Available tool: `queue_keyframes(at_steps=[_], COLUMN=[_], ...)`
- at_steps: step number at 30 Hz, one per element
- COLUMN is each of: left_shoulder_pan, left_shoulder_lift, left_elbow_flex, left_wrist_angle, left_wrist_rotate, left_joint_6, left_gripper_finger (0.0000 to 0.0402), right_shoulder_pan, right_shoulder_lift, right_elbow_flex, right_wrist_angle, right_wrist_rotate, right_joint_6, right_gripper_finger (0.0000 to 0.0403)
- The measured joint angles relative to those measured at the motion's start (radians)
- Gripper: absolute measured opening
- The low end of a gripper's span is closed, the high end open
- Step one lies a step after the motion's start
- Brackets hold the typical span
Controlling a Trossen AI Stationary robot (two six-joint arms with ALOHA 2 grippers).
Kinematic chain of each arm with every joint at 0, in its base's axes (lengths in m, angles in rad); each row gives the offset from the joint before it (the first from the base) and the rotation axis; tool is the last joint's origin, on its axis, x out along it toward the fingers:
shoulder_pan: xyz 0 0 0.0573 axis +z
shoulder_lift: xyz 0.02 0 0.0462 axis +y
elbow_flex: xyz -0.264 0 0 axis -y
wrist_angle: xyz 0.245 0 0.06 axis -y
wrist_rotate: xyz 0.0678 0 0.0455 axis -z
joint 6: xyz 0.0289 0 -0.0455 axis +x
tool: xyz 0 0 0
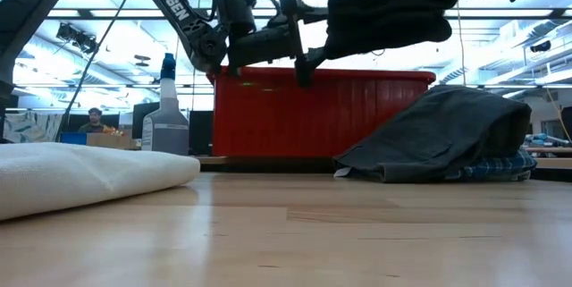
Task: Fold laundry
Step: Put the folded black pants into the red bin
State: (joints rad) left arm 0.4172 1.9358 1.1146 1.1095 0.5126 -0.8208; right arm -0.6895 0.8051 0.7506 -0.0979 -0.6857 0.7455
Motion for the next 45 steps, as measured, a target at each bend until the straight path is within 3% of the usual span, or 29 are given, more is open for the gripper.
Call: queue_keyframes(at_steps=[8, 12, 22, 31, 45], left_shoulder_pan=[-0.044, -0.044, -0.044, -0.029, -0.028], left_shoulder_lift=[0.0, 0.0, 0.0, 0.001, 0.001], left_elbow_flex=[0.064, 0.097, 0.149, 0.149, 0.149], left_wrist_angle=[-0.023, -0.088, -0.133, -0.164, -0.209], left_wrist_rotate=[-0.072, -0.073, -0.073, -0.044, -0.045], left_joint_6=[0.072, 0.118, 0.237, 0.26, 0.265], left_gripper_finger=[0.0287, 0.0266, 0.0125, 0.0045, 0.0068], right_shoulder_pan=[0.008, 0.016, 0.04, 0.046, 0.047], right_shoulder_lift=[-0.001, -0.001, 0.001, 0.002, 0.003], right_elbow_flex=[0.0, 0.0, 0.001, 0.001, 0.001], right_wrist_angle=[0.056, 0.082, 0.076, 0.0, -0.007], right_wrist_rotate=[0.001, 0.009, 0.046, 0.069, 0.09], right_joint_6=[0.007, 0.007, 0.003, -0.013, -0.031], right_gripper_finger=[0.0046, 0.0046, 0.0046, 0.0046, 0.0046])
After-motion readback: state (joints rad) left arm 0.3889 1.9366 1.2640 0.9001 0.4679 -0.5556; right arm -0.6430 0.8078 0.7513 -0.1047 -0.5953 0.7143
